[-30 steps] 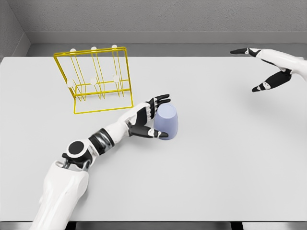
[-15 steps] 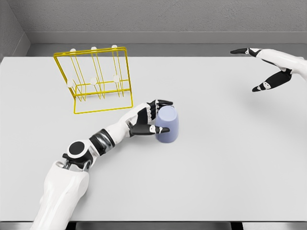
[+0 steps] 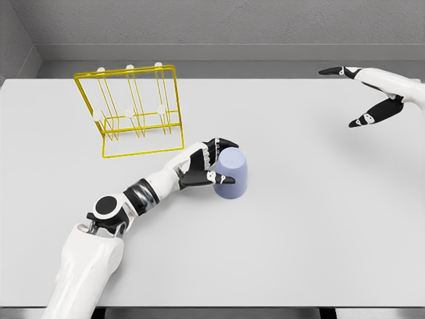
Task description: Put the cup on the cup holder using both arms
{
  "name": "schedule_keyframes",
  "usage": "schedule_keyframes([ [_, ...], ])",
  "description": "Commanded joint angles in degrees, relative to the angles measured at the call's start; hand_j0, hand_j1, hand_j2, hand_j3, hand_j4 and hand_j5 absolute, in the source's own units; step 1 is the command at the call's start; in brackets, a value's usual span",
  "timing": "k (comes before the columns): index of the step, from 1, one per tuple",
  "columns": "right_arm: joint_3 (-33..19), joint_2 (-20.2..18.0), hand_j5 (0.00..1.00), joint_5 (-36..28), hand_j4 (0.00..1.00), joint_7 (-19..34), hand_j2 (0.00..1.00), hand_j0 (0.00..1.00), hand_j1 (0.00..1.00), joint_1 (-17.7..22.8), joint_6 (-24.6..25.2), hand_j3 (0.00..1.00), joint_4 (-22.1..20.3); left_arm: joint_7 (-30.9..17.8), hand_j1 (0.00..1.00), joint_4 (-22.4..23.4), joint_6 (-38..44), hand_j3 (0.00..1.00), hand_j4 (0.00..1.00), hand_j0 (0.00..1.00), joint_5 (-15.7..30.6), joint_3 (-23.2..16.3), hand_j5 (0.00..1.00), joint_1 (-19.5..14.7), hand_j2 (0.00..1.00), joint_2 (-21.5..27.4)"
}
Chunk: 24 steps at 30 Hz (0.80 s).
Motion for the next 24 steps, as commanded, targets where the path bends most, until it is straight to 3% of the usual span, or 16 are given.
schedule_keyframes([
  [1,-0.1,-0.1,1.00,-0.4,1.00,0.0,1.00,1.00,1.00,0.0,0.1,1.00,0.1,0.1,0.44,0.1,0.0,0.44,0.44,0.44,-0.4,0.0,0.44,0.1,0.44,0.1],
  [11,-0.2,-0.3,1.00,-0.4,1.00,0.0,1.00,1.00,1.00,0.2,0.1,1.00,0.1,0.1,0.43,-0.3,0.0,0.43,0.43,0.43,0.1,0.5,0.43,0.4,0.43,0.6],
  [17,-0.1,-0.3,1.00,-0.4,1.00,0.0,1.00,1.00,1.00,0.2,0.1,1.00,0.1,0.1,0.43,-6.1,0.0,0.43,0.43,0.43,2.8,0.6,0.43,2.3,0.43,1.0],
  [24,-0.1,-0.2,1.00,-0.4,1.00,0.0,1.00,1.00,1.00,0.2,0.1,1.00,0.0,0.1,0.43,-16.7,0.4,0.43,0.43,0.43,10.0,2.3,0.43,5.3,0.43,5.2],
])
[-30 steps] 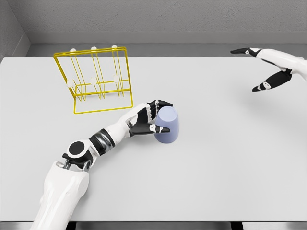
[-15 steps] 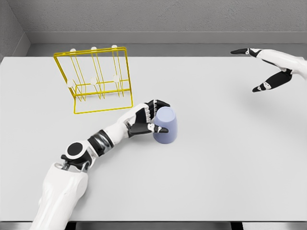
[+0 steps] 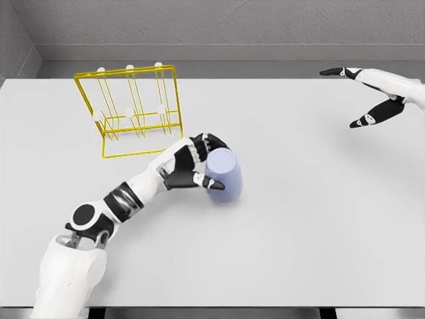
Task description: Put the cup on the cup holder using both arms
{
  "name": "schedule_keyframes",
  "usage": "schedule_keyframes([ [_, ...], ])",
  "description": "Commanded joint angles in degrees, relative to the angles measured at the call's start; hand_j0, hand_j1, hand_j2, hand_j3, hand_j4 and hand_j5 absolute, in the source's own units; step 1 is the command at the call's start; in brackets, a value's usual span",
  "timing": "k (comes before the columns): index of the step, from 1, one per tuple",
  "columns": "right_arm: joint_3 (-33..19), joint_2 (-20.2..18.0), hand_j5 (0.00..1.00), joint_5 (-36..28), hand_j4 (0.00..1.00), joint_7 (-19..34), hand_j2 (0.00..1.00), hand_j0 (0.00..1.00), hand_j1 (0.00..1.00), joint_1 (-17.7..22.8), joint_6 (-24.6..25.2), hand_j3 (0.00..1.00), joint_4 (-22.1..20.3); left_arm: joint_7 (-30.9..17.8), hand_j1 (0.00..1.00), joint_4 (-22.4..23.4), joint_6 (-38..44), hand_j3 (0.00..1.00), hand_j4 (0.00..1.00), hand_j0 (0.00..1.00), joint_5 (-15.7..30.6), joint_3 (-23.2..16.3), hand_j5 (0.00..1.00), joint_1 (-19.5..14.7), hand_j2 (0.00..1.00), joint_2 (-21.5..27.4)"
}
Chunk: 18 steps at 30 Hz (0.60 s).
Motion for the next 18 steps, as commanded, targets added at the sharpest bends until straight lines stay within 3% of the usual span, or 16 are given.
schedule_keyframes([
  [1,-0.1,0.0,1.00,-0.5,1.00,0.0,1.00,1.00,1.00,0.0,0.1,1.00,0.0,0.0,0.43,-3.7,0.1,0.43,0.43,0.43,2.8,0.4,0.43,0.0,0.43,1.5],
  [18,0.1,0.3,1.00,-0.4,1.00,0.1,1.00,1.00,1.00,0.0,0.1,1.00,0.0,0.0,0.42,-6.4,0.1,0.42,0.42,0.42,10.1,1.2,0.42,0.0,0.42,6.0],
])
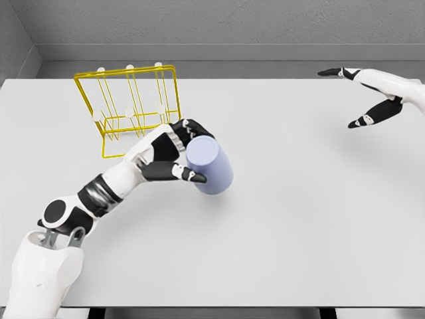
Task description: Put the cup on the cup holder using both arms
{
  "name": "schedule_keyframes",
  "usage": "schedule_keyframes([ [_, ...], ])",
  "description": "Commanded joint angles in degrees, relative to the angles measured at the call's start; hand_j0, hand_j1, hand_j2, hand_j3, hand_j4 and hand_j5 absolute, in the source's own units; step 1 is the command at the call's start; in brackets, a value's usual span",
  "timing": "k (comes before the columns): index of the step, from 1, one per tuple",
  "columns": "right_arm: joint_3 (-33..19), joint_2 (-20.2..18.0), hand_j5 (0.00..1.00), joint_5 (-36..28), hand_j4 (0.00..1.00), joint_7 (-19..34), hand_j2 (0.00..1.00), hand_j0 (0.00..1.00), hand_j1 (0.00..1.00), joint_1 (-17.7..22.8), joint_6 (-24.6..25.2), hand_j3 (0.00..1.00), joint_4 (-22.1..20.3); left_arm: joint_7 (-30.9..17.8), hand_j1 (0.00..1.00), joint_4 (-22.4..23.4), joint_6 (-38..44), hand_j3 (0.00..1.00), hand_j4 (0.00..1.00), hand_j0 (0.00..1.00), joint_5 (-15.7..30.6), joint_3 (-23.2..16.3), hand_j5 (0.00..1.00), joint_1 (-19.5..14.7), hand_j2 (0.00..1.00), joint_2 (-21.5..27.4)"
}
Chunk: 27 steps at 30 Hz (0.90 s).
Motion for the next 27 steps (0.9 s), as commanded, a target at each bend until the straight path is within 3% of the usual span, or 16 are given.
schedule_keyframes([
  [1,-0.1,0.0,1.00,-0.4,1.00,0.0,1.00,1.00,1.00,0.0,0.1,1.00,0.0,0.0,0.42,-0.4,0.1,0.42,0.42,0.42,1.4,0.6,0.42,0.0,0.42,0.7],
  [20,0.0,0.0,1.00,-0.4,1.00,0.0,1.00,1.00,1.00,0.0,0.1,1.00,0.0,0.0,0.42,-1.0,0.5,0.42,0.42,0.42,6.0,2.7,0.42,-3.9,0.42,5.1],
  [27,0.0,0.0,1.00,-0.4,1.00,0.0,1.00,1.00,1.00,0.0,0.1,1.00,0.0,0.0,0.42,-1.0,3.7,0.42,0.42,0.42,8.5,4.3,0.42,-8.2,0.42,7.2],
])
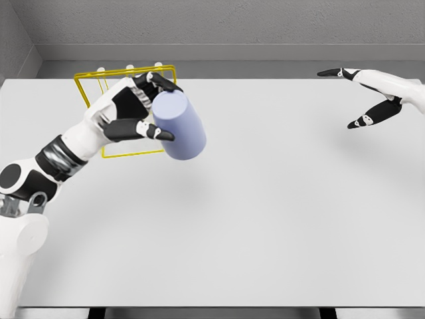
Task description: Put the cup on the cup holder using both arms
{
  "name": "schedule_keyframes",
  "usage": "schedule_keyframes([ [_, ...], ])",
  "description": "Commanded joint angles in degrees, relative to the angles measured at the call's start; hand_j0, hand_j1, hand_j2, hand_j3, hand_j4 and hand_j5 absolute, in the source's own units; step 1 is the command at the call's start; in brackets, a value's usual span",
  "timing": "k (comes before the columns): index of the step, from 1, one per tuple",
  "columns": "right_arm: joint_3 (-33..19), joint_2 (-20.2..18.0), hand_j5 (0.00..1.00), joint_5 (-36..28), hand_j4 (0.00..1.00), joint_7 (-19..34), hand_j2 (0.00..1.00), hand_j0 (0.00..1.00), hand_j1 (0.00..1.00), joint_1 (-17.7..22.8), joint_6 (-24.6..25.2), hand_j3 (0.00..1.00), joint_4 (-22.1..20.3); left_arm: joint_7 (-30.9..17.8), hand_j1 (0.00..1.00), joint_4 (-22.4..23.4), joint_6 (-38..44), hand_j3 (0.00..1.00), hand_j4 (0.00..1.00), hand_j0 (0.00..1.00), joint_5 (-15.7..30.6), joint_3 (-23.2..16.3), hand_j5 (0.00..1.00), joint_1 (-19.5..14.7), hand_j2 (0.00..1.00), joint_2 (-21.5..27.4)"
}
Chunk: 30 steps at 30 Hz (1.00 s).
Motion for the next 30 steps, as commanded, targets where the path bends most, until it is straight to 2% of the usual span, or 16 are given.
schedule_keyframes([
  [1,-0.1,-0.1,1.00,-0.4,1.00,0.0,1.00,1.00,1.00,0.0,0.1,1.00,0.0,0.0,0.42,0.0,0.7,0.42,0.42,0.42,1.0,0.3,0.42,-0.1,0.42,0.7],
  [5,-0.1,-0.1,1.00,-0.4,1.00,0.0,1.00,1.00,1.00,0.0,0.1,1.00,0.0,0.0,0.42,0.1,0.8,0.42,0.42,0.42,2.5,0.9,0.42,-1.2,0.42,1.2],
  [15,0.0,0.0,1.00,-0.4,1.00,0.0,1.00,1.00,1.00,0.0,0.1,1.00,0.0,0.0,0.42,1.6,5.7,0.42,0.42,0.42,2.3,2.2,0.42,-5.5,0.42,1.0],
  [20,-0.1,0.0,1.00,-0.4,1.00,0.0,1.00,1.00,1.00,0.0,0.1,1.00,0.0,0.0,0.42,4.5,6.6,0.42,0.42,0.42,1.9,2.4,0.42,-9.0,0.42,0.6],
  [30,0.0,-0.1,1.00,-0.4,1.00,0.0,1.00,1.00,1.00,0.0,0.1,1.00,0.0,0.0,0.42,6.2,7.2,0.42,0.42,0.42,1.9,3.3,0.42,-11.0,0.42,0.4],
])
